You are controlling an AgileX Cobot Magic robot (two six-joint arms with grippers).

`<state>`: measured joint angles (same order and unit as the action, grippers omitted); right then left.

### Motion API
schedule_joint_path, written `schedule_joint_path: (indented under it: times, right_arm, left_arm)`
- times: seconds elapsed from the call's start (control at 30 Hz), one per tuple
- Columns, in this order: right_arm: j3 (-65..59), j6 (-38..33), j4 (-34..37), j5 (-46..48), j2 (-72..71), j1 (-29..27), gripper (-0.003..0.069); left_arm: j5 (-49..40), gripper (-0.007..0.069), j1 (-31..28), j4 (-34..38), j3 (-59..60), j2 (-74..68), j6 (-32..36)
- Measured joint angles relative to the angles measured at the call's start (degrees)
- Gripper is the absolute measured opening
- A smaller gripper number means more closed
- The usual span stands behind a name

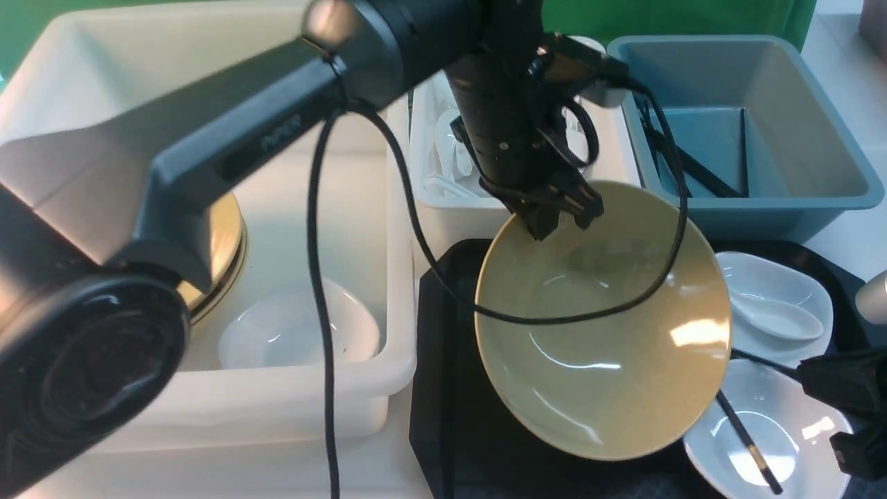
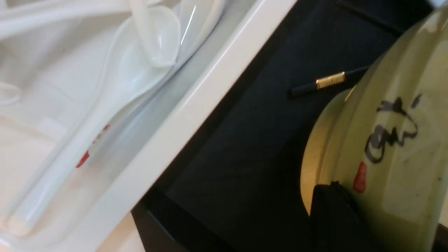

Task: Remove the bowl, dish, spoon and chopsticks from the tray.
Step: Use the left arm to put the noodle bowl into the large storage box on the left

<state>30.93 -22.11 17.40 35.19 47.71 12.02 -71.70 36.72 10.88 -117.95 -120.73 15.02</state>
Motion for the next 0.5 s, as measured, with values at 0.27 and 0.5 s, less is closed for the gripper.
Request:
schedule_joint_path:
  times: [0.27, 0.5]
  right_arm:
    - [0.0, 0.0, 0.0, 0.0, 0.0, 0.0, 0.0045]
    - [0.0, 0.0, 0.0, -0.2, 0.0, 0.0, 0.0045]
  left_arm:
    - [1.4, 0.0002, -6.0, 6.4, 0.0, 9.2, 1.5]
    - [0.7, 0.0003, -15.9, 7.5, 0.0, 21.6, 1.5]
